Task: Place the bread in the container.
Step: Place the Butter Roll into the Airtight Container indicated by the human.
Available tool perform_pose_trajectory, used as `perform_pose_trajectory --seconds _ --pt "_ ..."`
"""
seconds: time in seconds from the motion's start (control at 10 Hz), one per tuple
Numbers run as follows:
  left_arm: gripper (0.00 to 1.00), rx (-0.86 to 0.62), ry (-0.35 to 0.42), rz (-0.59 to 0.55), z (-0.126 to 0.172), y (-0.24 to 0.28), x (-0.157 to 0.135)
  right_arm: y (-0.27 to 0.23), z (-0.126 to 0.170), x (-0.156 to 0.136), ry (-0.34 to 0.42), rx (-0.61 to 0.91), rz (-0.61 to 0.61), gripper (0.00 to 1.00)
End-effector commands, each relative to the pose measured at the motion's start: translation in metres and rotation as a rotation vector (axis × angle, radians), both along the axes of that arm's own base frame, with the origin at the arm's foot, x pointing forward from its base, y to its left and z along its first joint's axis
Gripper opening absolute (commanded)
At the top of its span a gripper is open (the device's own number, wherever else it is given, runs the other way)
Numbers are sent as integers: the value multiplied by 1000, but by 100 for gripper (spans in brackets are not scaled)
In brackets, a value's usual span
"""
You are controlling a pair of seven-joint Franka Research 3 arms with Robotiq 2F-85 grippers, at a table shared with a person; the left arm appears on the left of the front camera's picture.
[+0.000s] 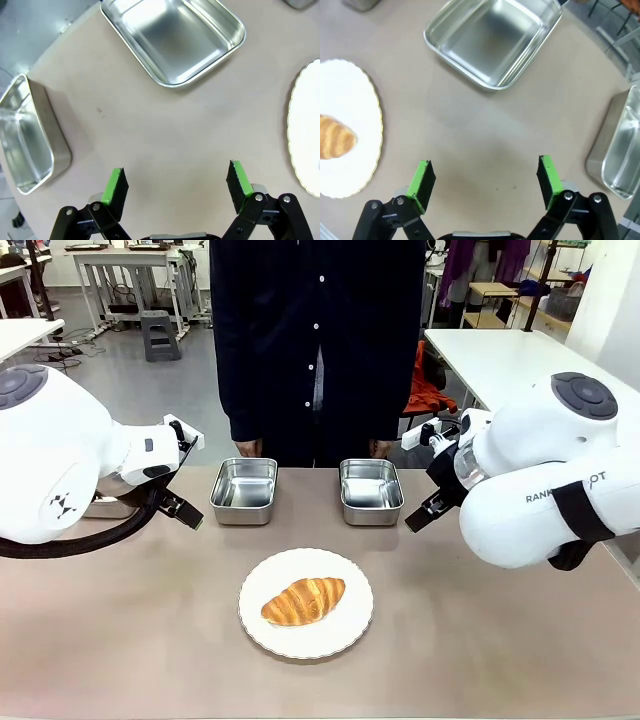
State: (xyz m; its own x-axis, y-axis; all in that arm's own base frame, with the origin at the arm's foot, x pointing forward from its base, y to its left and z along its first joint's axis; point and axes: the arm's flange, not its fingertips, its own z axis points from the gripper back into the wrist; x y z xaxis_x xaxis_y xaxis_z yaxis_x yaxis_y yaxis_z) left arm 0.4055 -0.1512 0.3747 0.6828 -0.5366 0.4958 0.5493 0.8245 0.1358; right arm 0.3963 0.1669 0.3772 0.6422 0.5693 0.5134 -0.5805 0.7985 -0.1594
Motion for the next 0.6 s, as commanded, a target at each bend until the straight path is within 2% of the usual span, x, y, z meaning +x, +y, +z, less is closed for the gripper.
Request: perform_pose_trajectory --seconds 0.0,0.2,0.5 --pt "100 -51 51 -53 41 14 12 -10 50 11 -40 22 -27 100" --pt "100 -129 50 -56 96 48 28 -44 105 15 -53 86 -31 100" --pt "100 -235 102 -189 142 129 43 -130 153 11 -74 181 43 100"
